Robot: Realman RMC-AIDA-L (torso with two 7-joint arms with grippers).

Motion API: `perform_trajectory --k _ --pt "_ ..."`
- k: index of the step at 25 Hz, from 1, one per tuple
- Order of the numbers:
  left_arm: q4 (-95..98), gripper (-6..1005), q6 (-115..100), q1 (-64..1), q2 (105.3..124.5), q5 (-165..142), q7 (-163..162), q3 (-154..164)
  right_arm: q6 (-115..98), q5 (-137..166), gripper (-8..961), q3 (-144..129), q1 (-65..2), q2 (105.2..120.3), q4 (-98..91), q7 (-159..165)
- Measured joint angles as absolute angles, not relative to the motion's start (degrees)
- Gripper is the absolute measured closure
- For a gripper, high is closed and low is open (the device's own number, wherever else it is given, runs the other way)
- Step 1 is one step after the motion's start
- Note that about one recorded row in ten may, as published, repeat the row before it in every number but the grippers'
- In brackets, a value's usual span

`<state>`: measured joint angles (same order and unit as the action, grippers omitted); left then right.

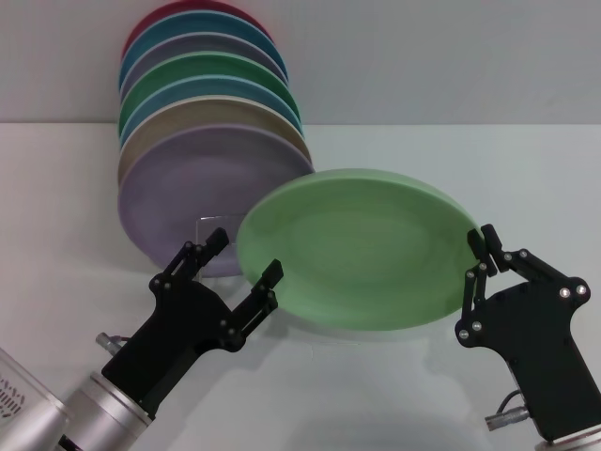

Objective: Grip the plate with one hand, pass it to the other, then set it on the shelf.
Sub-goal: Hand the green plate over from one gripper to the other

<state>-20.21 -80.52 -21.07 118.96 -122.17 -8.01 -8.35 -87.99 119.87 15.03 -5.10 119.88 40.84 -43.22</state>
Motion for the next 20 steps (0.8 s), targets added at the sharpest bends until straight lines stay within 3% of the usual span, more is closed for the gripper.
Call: perform_trajectory --k 5,17,20 --pt "-20.0 207 -80.3 -21.1 118.92 -122.2 -8.0 -8.4 -87.9 119.9 820 15.0 -5.1 119.88 41.0 -43.2" --pt "-19.9 603 -78.9 -21.6 118.92 -122.2 -8.0 -8.3 -87.1 119.9 814 15.0 -5.3 119.88 41.2 -43.3" --pt "-19.7 633 -78.9 -21.6 118.91 -122.2 -8.0 -8.4 -87.1 119.8 812 15.0 -5.4 119.88 41.3 -43.3"
